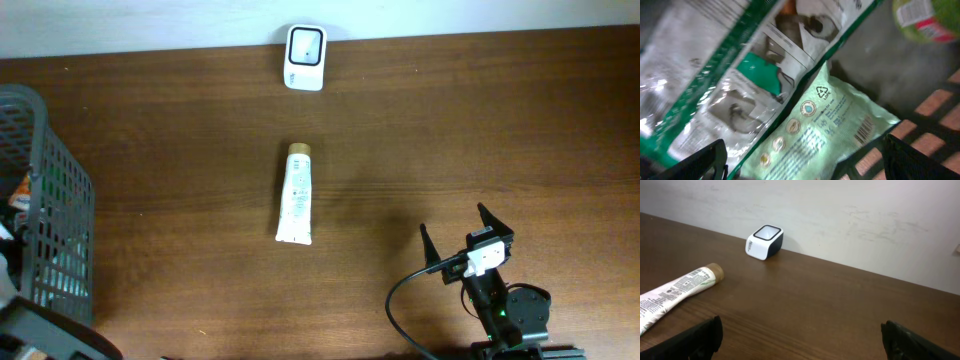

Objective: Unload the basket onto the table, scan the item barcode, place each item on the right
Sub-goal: 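Return the left gripper to the basket and grasp the mint-green packet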

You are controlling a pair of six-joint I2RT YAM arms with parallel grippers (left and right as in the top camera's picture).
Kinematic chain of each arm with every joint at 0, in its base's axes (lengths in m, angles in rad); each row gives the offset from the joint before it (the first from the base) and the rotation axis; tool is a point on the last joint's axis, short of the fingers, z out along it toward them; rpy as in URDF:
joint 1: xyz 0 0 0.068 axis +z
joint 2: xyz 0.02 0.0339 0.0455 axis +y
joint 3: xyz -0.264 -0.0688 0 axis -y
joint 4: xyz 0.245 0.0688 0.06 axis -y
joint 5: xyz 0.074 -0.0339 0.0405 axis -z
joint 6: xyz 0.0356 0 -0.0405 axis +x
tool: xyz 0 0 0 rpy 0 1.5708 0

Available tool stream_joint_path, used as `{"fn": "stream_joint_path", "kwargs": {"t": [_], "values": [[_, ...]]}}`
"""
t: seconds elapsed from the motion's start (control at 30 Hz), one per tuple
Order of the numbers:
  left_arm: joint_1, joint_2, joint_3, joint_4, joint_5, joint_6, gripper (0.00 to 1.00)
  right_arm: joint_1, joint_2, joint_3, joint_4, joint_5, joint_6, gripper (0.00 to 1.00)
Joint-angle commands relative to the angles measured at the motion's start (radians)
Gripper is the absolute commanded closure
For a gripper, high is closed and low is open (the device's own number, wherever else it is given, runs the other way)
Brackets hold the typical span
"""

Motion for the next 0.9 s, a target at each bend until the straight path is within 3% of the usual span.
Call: {"fn": "stream_joint_path", "kwargs": {"t": [0.0, 0.17, 0.2, 0.27, 0.37, 0.4, 0.47, 0.63, 0.87], "values": [[0.0, 0.079, -0.016, 0.0, 0.055, 0.101, 0.16, 0.006, -0.009, -0.005, -0.003, -0.002, 0.004, 0.02], [0.0, 0.178, -0.016, 0.008, 0.056, 0.146, 0.25, 0.006, -0.009, -0.005, -0.003, -0.002, 0.004, 0.02], [0.0, 0.191, -0.016, 0.015, 0.056, 0.146, 0.31, 0.006, -0.009, -0.005, -0.003, -0.002, 0.004, 0.02], [0.0, 0.21, -0.016, 0.019, 0.055, 0.146, 0.46, 0.006, -0.009, -0.005, -0.003, -0.002, 0.004, 0.02], [0.0, 0.209, -0.014, 0.016, 0.054, 0.146, 0.89, 0.006, -0.009, -0.005, -0.003, -0.002, 0.004, 0.02], [0.0, 0.207, -0.012, 0.011, 0.052, 0.146, 0.94, 0.006, -0.009, -0.005, -0.003, -0.002, 0.004, 0.02], [0.0, 0.191, 0.013, -0.018, 0.048, 0.146, 1.0, 0.006, -0.009, -0.005, -0.003, -0.002, 0.004, 0.02], [0.0, 0.088, 0.12, -0.086, 0.048, 0.143, 1.0, 0.006, -0.009, -0.005, -0.003, -0.002, 0.004, 0.02], [0.0, -0.149, 0.274, -0.088, 0.071, 0.029, 1.0, 0.006, -0.009, -0.005, -0.003, -0.002, 0.004, 0.02]]}}
